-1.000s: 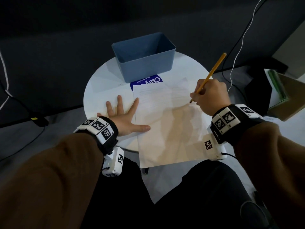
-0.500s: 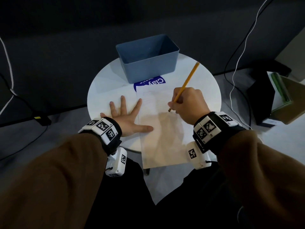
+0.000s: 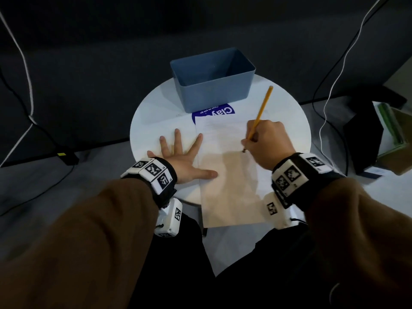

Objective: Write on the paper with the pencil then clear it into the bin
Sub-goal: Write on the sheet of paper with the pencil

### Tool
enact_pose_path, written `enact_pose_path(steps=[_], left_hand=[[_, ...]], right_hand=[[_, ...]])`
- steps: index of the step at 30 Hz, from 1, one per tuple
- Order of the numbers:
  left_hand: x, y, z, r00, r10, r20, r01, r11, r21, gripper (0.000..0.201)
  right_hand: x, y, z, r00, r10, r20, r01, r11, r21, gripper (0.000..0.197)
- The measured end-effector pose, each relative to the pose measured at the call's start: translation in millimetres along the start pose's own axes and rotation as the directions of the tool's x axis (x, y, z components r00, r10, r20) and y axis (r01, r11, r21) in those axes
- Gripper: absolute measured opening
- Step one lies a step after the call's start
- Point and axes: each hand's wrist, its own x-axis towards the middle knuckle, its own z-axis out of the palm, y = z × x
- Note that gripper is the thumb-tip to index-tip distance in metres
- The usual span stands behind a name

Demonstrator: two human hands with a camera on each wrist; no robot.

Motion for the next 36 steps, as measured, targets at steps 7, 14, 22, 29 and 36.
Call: enact_pose_path(steps=[7, 14, 22, 29, 36], left_hand=[[-1, 1, -1, 1.0, -0.003, -0.005, 0.003, 1.0, 0.004, 0.118], [-1, 2, 0, 1.0, -0.01, -0.027, 0.011, 0.999, 0.03, 0.121], [0, 0, 0, 1.0, -0.003, -0.013, 0.003, 1.0, 0.008, 0.12], [1, -1, 1, 1.0, 0.0, -0.018, 0.001, 1.0, 0.009, 0.121], [3, -4, 1, 1.0, 0.006, -0.007, -0.006, 1.0, -0.007, 0.119]], right_hand=[[-6, -11, -3, 0.999, -0.021, -0.025, 0.023, 0.997, 0.071, 0.033], [-9, -45, 30, 0.98, -0.161, 0.118, 0.157, 0.987, 0.041, 0.024], [-8, -33, 15, 0.996, -0.088, 0.028, 0.086, 0.993, 0.076, 0.035], [-3, -30, 21, 0.998, -0.059, 0.032, 0.06, 0.998, -0.035, 0.028], [-3, 28, -9, 0.954, 0.299, 0.003, -0.26, 0.825, 0.502, 0.021]])
